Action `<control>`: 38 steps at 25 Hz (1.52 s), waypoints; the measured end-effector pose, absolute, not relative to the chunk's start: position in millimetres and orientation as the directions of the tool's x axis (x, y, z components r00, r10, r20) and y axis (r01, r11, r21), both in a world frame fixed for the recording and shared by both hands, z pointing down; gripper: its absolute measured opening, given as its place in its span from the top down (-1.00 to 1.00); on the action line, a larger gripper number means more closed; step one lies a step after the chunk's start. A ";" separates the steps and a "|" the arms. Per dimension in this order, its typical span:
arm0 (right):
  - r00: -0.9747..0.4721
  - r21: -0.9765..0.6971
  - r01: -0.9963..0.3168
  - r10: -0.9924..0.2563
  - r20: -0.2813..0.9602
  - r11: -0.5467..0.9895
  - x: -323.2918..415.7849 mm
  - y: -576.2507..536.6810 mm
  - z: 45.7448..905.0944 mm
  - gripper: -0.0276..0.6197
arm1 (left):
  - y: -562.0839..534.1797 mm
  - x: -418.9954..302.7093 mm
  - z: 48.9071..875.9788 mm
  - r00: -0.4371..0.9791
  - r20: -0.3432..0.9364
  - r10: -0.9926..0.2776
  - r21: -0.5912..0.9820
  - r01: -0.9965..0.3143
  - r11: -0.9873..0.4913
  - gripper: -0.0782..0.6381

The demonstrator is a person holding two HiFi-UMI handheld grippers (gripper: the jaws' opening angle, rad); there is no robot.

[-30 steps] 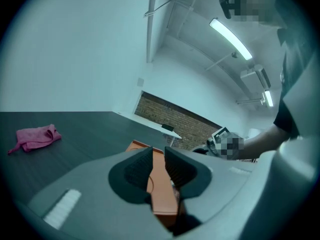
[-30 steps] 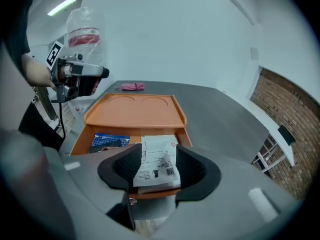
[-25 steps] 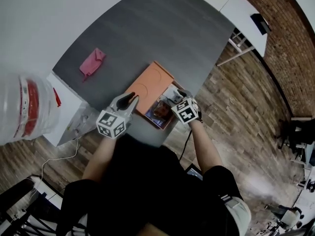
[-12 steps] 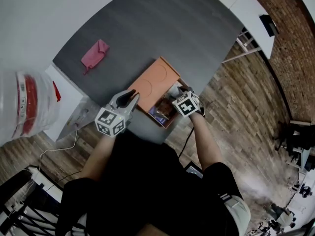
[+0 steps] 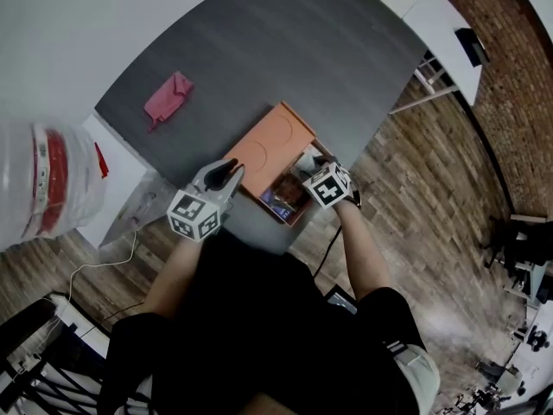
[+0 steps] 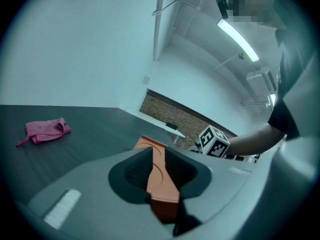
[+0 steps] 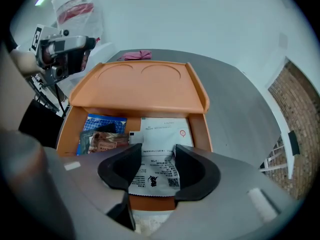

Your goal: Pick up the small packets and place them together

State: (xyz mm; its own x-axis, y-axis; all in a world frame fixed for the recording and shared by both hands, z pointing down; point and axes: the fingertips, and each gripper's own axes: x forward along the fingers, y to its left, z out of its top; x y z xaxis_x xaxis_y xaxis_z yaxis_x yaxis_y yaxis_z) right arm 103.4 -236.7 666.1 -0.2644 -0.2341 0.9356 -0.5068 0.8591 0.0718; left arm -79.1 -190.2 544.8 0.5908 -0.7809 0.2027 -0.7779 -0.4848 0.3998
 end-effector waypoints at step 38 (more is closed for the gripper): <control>-0.525 0.072 -0.510 -0.377 0.763 0.857 14.7 -303.4 589.3 0.26 | -163.6 -111.4 529.6 0.491 0.236 -0.839 0.322 -0.854 -0.409 0.58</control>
